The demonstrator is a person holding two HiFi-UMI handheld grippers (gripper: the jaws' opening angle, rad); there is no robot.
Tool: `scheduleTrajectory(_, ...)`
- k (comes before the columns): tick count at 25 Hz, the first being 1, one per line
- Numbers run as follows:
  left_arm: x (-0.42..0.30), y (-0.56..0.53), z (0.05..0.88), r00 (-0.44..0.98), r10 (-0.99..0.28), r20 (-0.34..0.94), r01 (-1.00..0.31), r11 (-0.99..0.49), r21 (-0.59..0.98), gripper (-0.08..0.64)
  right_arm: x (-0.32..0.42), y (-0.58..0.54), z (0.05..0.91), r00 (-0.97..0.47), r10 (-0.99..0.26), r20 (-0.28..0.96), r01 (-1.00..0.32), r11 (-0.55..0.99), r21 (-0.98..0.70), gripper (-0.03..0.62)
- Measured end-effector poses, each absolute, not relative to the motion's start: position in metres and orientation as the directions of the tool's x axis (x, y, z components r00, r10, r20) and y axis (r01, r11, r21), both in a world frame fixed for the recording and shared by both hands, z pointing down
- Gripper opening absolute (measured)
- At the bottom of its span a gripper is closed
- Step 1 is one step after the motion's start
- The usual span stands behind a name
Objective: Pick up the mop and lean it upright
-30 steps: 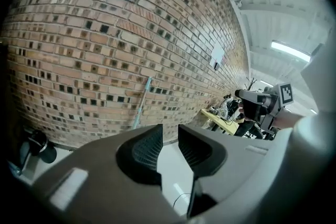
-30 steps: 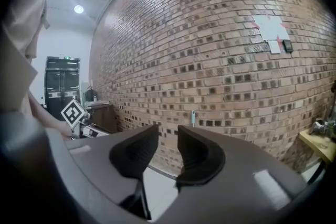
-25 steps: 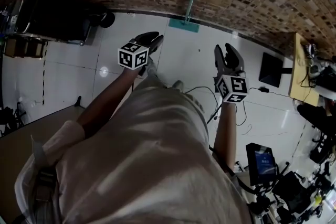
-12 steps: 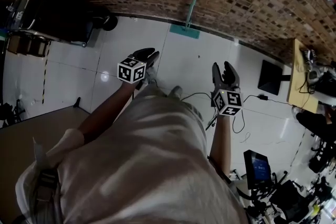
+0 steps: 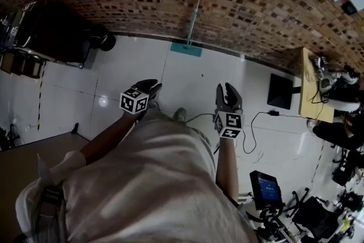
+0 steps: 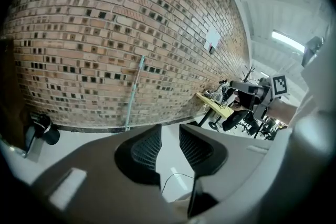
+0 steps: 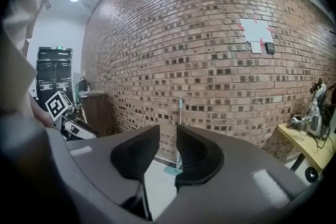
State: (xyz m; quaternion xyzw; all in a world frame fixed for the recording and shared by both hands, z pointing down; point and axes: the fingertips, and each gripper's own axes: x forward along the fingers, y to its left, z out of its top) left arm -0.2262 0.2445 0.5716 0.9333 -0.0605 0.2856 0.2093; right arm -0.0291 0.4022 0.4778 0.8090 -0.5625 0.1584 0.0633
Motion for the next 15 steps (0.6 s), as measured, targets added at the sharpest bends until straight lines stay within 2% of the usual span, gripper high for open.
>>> scheduleTrajectory(6, -0.212, 0.267, 0.578, 0.826, 0.064, 0.56, -0.178, -0.913, 0.366, 0.127, -0.028, 0.428, 0.473, 0.392, -0.863, 0.317, -0.897, -0.435, -0.074, 0.074)
scheduleTrajectory(15, -0.196, 0.354, 0.598, 0.744, 0.252, 0.618, 0.013, -0.931, 0.364, 0.13, -0.03, 0.475, 0.481, 0.441, -0.837, 0.324, -0.862, -0.496, -0.109, 0.067)
